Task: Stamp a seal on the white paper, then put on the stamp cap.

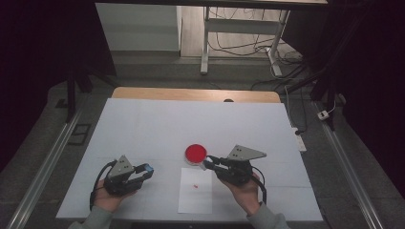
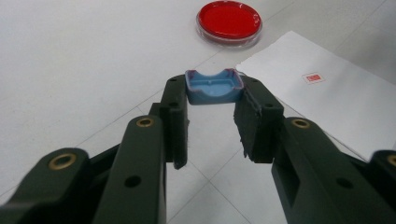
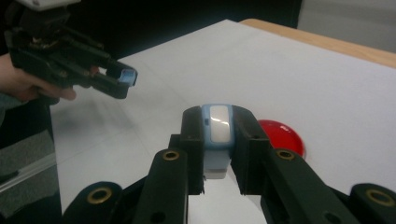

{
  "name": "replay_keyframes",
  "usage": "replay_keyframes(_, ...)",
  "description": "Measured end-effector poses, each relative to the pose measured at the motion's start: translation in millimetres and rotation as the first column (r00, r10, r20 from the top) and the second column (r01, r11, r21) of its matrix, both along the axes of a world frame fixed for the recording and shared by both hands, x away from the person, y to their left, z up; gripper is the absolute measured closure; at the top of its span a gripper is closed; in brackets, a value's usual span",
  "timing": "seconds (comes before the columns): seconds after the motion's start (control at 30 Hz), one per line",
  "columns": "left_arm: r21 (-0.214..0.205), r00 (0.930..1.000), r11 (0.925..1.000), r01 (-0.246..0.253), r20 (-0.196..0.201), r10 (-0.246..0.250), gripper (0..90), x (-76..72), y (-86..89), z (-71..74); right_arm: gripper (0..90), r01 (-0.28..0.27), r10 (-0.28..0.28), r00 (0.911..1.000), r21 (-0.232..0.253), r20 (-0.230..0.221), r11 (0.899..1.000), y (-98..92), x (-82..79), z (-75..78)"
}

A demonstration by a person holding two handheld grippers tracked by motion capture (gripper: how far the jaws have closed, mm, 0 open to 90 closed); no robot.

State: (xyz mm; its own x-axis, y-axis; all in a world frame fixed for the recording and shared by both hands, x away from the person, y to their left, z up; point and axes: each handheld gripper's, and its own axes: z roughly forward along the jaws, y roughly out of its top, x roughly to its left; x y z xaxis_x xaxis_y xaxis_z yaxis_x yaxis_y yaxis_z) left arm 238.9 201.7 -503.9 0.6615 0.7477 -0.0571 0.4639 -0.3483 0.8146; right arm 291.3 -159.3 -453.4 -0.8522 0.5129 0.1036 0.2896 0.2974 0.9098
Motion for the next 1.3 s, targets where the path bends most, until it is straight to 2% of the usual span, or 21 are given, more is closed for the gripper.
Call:
replay_keyframes(0.33, 0.004, 1.0000, 1.0000, 0.002, -0.001, -0.002, 65.5, 0.1, -0.6, -0.4, 75.8, 0.041, -0.041, 0.9991, 0.035, 0.011, 0.999, -11.5, 3.5, 7.3)
replay_keyframes(1.3, 0.002, 1.0000, 1.0000, 0.007, 0.006, -0.007, 65.4, 0.5, -3.7, 1.4, 75.8, 0.044, -0.044, 0.9990, 0.032, 0.013, 0.999, -13.0, 5.0, 7.6)
